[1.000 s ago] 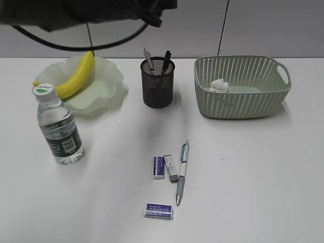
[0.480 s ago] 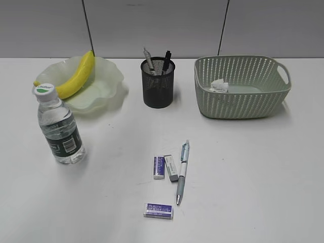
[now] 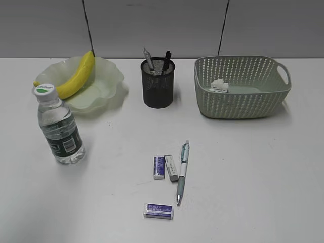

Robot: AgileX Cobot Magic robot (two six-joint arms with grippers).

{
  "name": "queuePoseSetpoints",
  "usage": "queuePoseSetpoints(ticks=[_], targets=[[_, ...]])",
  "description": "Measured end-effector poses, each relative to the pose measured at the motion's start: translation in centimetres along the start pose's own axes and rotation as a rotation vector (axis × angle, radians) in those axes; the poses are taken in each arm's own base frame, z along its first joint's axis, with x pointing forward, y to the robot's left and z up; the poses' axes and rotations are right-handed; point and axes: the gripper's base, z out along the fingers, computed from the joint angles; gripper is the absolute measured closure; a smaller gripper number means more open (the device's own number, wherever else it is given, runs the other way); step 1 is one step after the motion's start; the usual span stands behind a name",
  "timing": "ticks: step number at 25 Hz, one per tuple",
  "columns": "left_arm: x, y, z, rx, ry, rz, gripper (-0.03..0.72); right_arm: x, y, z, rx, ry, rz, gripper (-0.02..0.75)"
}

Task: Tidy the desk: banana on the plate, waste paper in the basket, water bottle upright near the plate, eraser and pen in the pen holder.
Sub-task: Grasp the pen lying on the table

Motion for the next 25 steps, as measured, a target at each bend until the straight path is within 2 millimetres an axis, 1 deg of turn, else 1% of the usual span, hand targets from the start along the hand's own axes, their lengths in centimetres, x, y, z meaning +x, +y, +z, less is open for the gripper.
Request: queuePoseSetpoints(ticks=[3, 4, 6, 9, 12, 15, 18, 22, 24, 25], targets=[[4.8, -0.1, 0.0, 0.010, 0.011, -0.005, 0.358, 0.0, 0.0, 0.0, 0.000, 0.000, 0.000, 0.162], [6.3, -0.1, -0.2, 0.010, -0.005, -0.006, 0.358, 0.0, 0.0, 0.0, 0.000, 0.000, 0.000, 0.162], [9.1, -0.1, 0.0, 0.010, -0.016, -0.006, 0.358, 0.0, 0.0, 0.0, 0.000, 0.000, 0.000, 0.162], [12.4, -0.1, 0.0, 0.010, -0.073, -0.007, 0.358, -0.1, 0.0, 0.1, 0.000, 0.008, -0.001, 0.162], [14.3, -0.1, -0.5, 0.017, -0.173, -0.009, 0.358, -1.0, 0.2, 1.5, -0.007, 0.094, -0.007, 0.162], [15.1, -0.1, -1.0, 0.017, -0.260, -0.010, 0.369, -3.2, 0.5, 3.9, -0.010, 0.185, -0.016, 0.161], [15.4, -0.1, -1.0, 0.017, -0.305, -0.010, 0.384, -6.1, 0.8, 7.4, -0.012, 0.274, -0.027, 0.161], [15.4, -0.1, -0.9, 0.017, -0.312, -0.010, 0.391, -10.0, 1.5, 14.0, -0.024, 0.448, -0.016, 0.181], [15.4, -0.1, -0.9, 0.017, -0.312, -0.010, 0.393, -11.4, 2.0, 17.6, -0.043, 0.527, 0.018, 0.196], [15.4, -0.1, -0.9, 0.017, -0.312, -0.010, 0.393, -12.3, 2.3, 19.1, -0.057, 0.550, 0.052, 0.200]])
